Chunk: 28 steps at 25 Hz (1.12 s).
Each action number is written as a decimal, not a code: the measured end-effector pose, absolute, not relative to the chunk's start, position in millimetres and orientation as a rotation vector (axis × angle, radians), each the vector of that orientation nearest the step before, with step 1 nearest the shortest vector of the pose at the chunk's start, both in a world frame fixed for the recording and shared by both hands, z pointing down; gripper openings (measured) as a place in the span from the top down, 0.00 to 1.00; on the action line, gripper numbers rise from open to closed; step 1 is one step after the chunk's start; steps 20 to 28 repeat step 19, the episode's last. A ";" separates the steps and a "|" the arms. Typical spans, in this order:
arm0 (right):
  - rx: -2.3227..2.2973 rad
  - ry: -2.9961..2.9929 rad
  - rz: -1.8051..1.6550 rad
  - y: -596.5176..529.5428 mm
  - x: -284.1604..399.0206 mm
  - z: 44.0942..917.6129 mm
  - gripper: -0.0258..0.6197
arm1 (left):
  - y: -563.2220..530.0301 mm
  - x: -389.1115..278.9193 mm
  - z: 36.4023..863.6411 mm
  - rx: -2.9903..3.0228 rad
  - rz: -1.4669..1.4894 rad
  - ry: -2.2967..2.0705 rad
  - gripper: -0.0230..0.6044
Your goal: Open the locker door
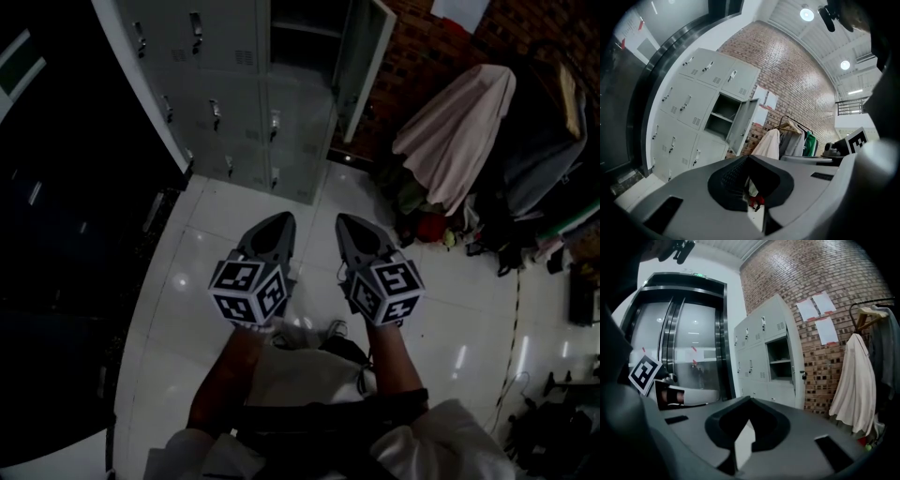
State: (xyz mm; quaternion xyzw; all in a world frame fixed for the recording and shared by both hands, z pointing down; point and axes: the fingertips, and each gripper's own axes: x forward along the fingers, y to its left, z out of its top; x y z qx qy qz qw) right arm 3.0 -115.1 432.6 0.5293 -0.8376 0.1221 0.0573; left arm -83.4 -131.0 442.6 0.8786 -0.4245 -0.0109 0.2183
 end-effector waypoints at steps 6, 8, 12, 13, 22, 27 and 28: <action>1.613 -2.549 0.379 -109.0 19.4 430.6 0.96 | -125.0 -74.6 436.7 2.439 -0.042 -1.193 0.97; 1.609 -2.555 0.366 -108.3 22.2 426.4 0.96 | -124.2 -72.8 433.8 2.439 -0.047 -1.204 0.97; 1.601 -2.564 0.358 -107.6 27.4 424.6 0.96 | -122.8 -67.3 429.8 2.437 -0.062 -1.212 0.97; 1.598 -2.566 0.356 -107.3 28.1 424.6 0.96 | -122.2 -65.5 429.2 2.438 -0.064 -1.212 0.97; 1.585 -2.574 0.350 -104.0 39.3 418.2 0.96 | -117.2 -51.3 423.1 2.438 -0.062 -1.217 0.97; 1.585 -2.574 0.350 -104.0 39.3 418.2 0.96 | -117.2 -51.3 423.1 2.438 -0.062 -1.217 0.97; 1.585 -2.574 0.350 -104.0 39.3 418.2 0.96 | -117.2 -51.3 423.1 2.438 -0.062 -1.217 0.97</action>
